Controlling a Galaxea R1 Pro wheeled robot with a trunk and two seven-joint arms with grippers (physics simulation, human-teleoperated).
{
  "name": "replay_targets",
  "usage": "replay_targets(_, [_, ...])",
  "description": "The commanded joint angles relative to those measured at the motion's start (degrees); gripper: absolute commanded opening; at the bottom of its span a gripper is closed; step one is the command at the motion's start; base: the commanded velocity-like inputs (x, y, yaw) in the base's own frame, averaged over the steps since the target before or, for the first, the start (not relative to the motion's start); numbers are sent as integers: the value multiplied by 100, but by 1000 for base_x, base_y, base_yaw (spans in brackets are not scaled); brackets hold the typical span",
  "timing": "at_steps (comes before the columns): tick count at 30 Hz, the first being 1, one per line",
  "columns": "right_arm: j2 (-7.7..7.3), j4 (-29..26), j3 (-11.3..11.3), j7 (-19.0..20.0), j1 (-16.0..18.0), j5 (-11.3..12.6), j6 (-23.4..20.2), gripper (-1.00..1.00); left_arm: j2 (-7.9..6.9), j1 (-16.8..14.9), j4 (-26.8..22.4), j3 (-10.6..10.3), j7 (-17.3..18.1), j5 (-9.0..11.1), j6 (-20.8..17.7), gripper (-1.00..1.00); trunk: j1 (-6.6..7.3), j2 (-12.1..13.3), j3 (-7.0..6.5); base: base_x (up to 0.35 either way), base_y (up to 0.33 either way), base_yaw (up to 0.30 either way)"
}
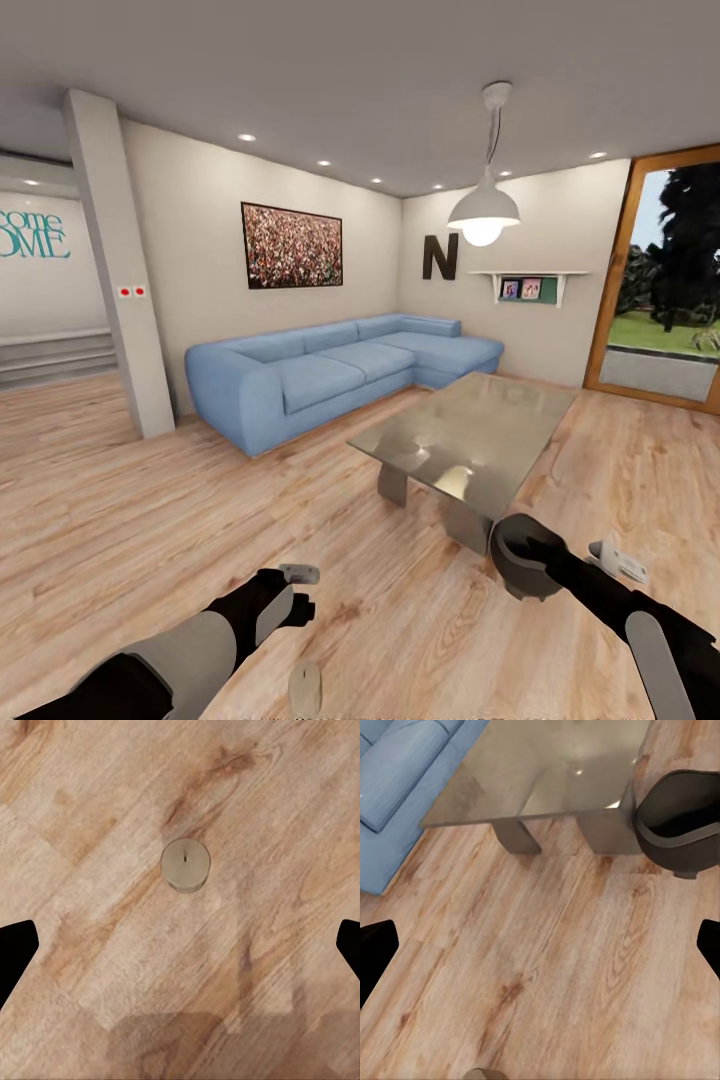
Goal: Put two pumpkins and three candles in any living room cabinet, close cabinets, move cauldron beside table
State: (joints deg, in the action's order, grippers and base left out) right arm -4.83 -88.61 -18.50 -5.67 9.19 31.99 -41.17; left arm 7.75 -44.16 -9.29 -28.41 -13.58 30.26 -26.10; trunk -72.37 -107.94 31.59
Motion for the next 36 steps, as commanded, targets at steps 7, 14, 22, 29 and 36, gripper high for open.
replay_targets(7, [-1,-7,0,-57,4,61,-23,100,-1,-3,-18,-42,-29,66,-35,100,-154,-286,133,0,0,0])
replay_targets(14, [-1,-7,17,-57,4,55,-23,100,-2,-4,-14,-42,-28,82,-37,100,-308,-566,259,0,0,0])
replay_targets(22, [-8,-19,292,-53,4,66,-15,100,-1,-1,-12,-42,-22,79,-34,100,-483,-887,402,0,0,0])
replay_targets(29, [-14,-58,493,-31,4,70,-9,100,-1,-2,-12,-42,-22,77,-29,100,-637,-1168,528,0,0,0])
replay_targets(36, [-12,-68,580,7,4,71,-6,100,-1,2,-12,-49,-20,75,5,100,-791,-1449,653,0,0,0])
